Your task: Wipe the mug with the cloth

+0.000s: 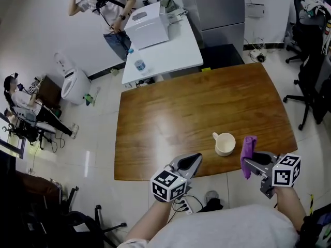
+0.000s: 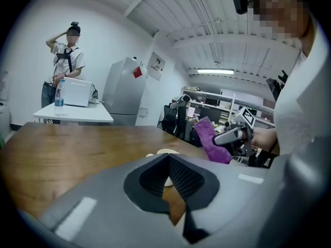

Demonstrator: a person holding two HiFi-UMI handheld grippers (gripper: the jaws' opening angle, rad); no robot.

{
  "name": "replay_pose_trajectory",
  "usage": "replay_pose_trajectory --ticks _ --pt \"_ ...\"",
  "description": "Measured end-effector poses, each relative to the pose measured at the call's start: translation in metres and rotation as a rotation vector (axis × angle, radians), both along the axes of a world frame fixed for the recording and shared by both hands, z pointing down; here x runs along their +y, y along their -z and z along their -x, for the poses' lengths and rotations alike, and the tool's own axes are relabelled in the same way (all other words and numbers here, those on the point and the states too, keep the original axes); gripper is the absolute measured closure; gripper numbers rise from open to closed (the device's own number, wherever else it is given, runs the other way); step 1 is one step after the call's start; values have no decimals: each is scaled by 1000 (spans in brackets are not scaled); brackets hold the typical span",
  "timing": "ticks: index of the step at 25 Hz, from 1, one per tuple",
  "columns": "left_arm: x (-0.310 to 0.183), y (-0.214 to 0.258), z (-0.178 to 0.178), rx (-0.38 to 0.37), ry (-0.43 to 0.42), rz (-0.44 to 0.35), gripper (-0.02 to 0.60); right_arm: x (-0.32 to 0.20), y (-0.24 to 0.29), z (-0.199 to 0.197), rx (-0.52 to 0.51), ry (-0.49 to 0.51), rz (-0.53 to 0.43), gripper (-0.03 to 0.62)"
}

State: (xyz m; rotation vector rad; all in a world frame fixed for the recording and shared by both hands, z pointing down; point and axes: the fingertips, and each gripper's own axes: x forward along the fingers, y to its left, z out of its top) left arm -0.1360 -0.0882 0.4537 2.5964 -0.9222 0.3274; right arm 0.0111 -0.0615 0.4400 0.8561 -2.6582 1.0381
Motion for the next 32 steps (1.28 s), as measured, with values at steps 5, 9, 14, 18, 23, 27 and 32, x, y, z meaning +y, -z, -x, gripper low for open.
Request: replay_pose_trajectory --ticks 5,9,14,18,23,27,32 --pt "-39 -30 -8 -105 -115 -22 580 -33 -6 3 17 -20 23 468" --pt "-63 -53 -25 -131 -174 5 548 -49 -13 -2 20 -9 51 468" --pt "-88 -88 -43 -194 -229 48 494 -62 -22 -10 25 8 80 468" --pt "-104 -108 -53 -209 -254 83 462 -71 -27 -16 31 19 89 467" --pt "-115 -113 -63 -196 -253 91 446 -82 -31 -27 32 19 103 468" --pt "-116 -115 -69 -210 -271 100 477 -90 -32 -30 21 27 107 467" --pt "-114 -116 -69 -230 -263 89 551 -96 -38 -27 25 56 113 468"
